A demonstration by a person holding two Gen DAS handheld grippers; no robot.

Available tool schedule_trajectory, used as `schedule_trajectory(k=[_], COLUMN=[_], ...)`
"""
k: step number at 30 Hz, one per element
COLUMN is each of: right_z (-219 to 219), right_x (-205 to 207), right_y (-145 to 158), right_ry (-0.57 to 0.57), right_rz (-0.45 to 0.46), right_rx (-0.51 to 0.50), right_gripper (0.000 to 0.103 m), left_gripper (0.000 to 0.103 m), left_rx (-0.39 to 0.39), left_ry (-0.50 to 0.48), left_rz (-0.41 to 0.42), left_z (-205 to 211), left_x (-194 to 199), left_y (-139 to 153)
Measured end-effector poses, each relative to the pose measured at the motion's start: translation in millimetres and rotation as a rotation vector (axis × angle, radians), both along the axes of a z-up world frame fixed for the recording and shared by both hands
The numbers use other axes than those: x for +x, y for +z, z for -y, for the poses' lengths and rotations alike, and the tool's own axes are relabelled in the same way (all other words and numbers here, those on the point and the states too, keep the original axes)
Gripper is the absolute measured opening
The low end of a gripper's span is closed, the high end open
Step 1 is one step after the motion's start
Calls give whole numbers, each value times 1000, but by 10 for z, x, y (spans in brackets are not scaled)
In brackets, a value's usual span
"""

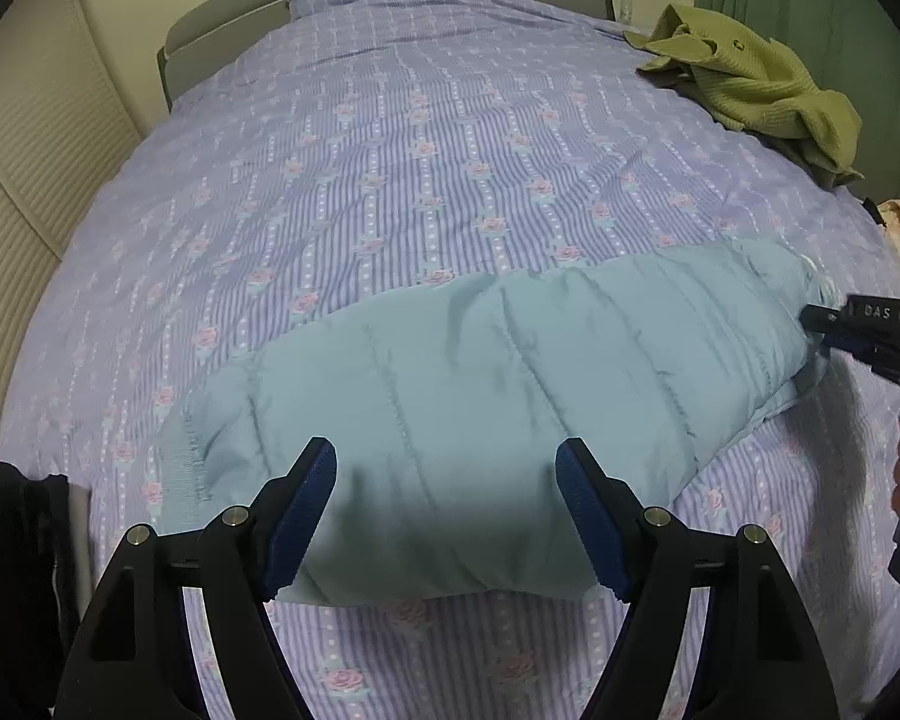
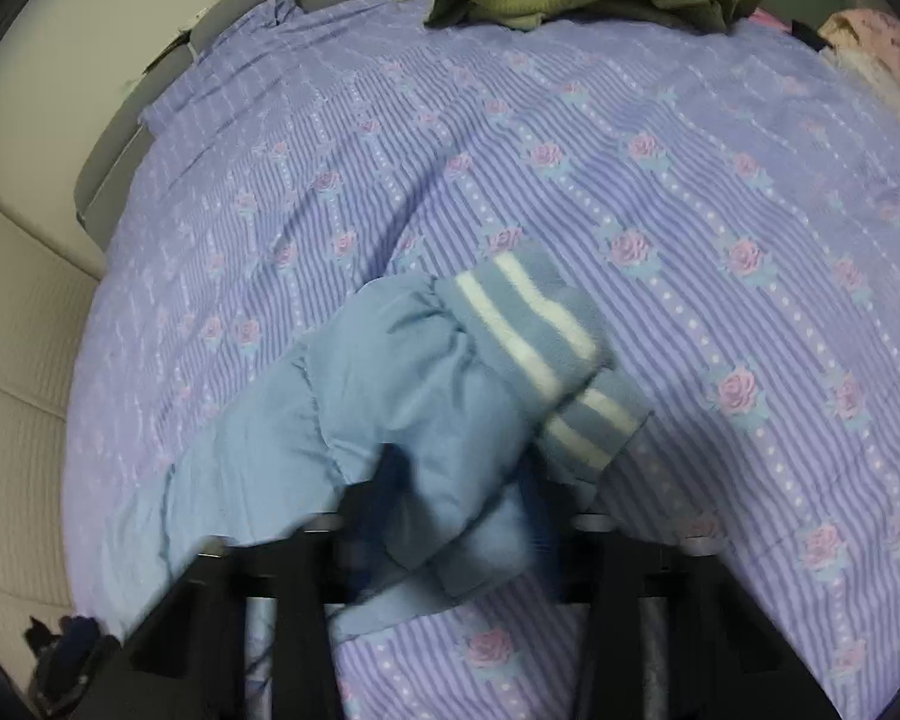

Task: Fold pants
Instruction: 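Grasp the striped cuffs with the right tool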

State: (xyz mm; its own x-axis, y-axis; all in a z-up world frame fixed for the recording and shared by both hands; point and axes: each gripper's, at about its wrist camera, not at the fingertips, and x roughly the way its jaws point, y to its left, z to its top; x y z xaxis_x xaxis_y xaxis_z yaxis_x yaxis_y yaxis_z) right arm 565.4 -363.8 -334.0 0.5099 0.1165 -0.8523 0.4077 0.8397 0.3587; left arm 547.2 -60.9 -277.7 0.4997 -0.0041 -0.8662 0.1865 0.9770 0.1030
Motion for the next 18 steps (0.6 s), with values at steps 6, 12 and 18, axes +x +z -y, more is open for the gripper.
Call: schedule_trajectory(k=[6,12,18], right_z=[-13,39,181], right_x=[-297,-254,-522], right_y=[235,-25,130], right_ry=[-21,-17,-108], right_rz=[56,-14,72], right_rx=[-7,18,37], right_gripper=[10,18,66], left_gripper=[75,75,75], left_rx=[-19,14,9], left_ry=[18,1,-54], left_rz=[-5,1,40], left_z=[-22,21,178], left_x=[6,-5,-86], left_y=[-18,-31,102])
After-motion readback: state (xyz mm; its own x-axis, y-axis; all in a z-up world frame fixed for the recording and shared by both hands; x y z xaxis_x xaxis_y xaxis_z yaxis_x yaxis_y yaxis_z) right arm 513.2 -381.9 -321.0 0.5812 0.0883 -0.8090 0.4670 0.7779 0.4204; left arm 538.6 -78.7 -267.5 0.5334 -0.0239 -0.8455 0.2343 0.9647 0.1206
